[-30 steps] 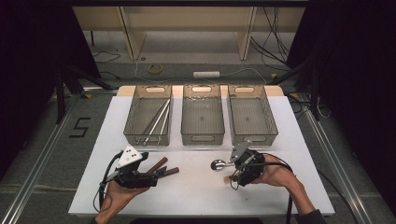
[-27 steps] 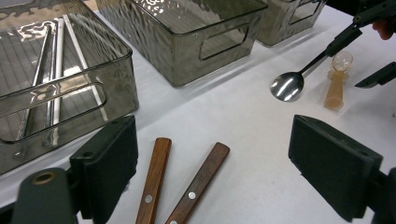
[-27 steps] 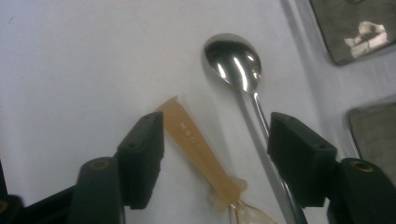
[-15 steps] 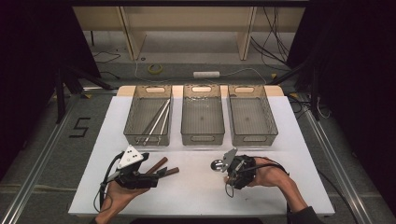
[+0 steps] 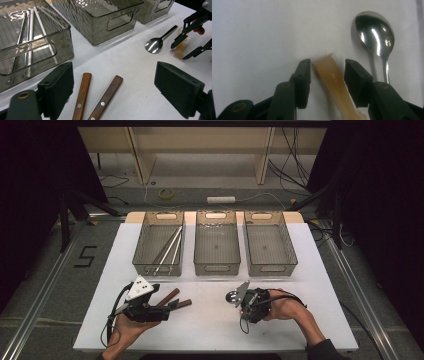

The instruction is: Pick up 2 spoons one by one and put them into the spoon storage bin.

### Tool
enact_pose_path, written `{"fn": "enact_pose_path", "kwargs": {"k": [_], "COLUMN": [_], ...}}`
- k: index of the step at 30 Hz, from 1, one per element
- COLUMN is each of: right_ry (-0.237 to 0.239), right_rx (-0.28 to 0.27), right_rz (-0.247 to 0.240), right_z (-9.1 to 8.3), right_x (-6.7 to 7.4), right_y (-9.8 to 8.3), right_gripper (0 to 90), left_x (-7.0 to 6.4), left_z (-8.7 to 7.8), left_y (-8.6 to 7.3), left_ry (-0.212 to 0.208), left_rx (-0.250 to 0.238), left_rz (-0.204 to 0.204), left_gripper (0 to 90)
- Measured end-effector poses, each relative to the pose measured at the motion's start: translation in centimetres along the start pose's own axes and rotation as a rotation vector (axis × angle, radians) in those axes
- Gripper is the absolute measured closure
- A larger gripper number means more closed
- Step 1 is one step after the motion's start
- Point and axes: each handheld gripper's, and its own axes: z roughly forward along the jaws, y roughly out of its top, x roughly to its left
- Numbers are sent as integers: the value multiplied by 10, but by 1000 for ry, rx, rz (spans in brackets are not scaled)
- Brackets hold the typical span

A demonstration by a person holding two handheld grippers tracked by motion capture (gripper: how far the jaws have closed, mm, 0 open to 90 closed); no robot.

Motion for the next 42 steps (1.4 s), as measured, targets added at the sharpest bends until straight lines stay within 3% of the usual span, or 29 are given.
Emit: {"fn": "enact_pose_path", "kwargs": {"k": [10, 22, 36, 42], "right_ry": [35, 49, -52, -93], "right_rx": [-2, -1, -67, -124], "right_rz": [-4, -44, -9, 66], "right_z": [0, -1, -26, -41], "right_x": [-2, -2, -7, -13], "right_y": [-1, -2, -2, -4], "right_gripper": [658, 742, 748, 748], "left_x": [-1, 0, 3, 5], "left_z": [0, 0, -2, -3], "left_y": [0, 0, 1, 1], "left_ry": [1, 2, 6, 7], "left_rx": [3, -1, -7, -24], "left_rz": [6, 4, -5, -9], "left_gripper": [155, 155, 156, 155]}}
